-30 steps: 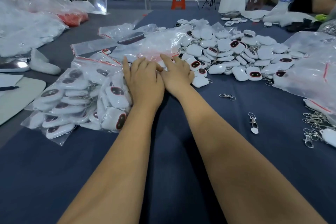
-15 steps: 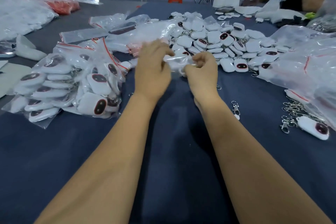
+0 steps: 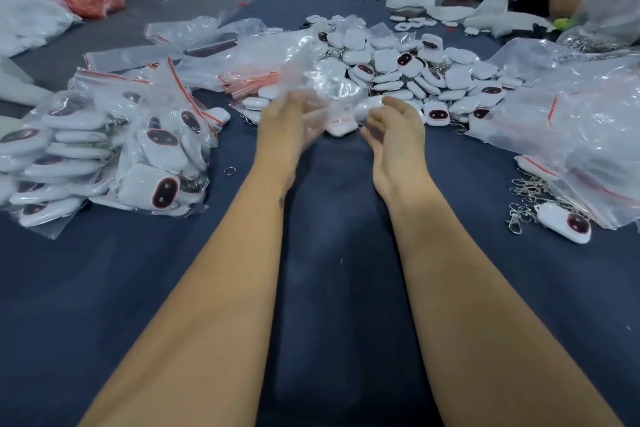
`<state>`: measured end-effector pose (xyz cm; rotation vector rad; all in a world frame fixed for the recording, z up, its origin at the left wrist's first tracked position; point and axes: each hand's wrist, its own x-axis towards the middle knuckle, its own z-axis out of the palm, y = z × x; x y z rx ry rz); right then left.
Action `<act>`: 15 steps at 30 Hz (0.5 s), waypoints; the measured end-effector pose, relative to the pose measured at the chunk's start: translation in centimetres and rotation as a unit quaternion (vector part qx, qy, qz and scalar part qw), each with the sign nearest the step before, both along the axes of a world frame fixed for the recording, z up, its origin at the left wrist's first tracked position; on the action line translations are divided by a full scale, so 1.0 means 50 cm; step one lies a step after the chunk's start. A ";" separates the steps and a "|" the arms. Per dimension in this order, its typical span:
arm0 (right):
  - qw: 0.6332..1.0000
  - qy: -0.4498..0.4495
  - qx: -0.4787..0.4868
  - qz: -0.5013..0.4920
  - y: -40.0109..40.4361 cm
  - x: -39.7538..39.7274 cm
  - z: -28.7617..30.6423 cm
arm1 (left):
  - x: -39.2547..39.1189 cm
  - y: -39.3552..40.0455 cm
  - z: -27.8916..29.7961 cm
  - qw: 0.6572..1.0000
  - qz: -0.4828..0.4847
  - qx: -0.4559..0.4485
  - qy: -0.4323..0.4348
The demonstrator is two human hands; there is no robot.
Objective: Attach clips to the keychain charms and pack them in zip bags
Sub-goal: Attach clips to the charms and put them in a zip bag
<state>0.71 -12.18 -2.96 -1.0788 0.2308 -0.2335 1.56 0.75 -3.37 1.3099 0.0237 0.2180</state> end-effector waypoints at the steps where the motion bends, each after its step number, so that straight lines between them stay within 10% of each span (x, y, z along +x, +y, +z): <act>1: 0.999 0.000 -0.053 0.010 0.003 0.001 -0.003 | 0.006 0.011 0.004 0.994 -0.006 -0.110 0.013; 4: 0.986 -0.018 -0.122 0.111 0.005 -0.001 -0.004 | 0.019 0.035 0.002 0.960 -0.038 -0.276 0.029; 15: 0.960 -0.006 0.002 0.280 0.003 -0.021 -0.003 | 0.017 0.030 -0.006 0.987 0.004 -0.149 0.055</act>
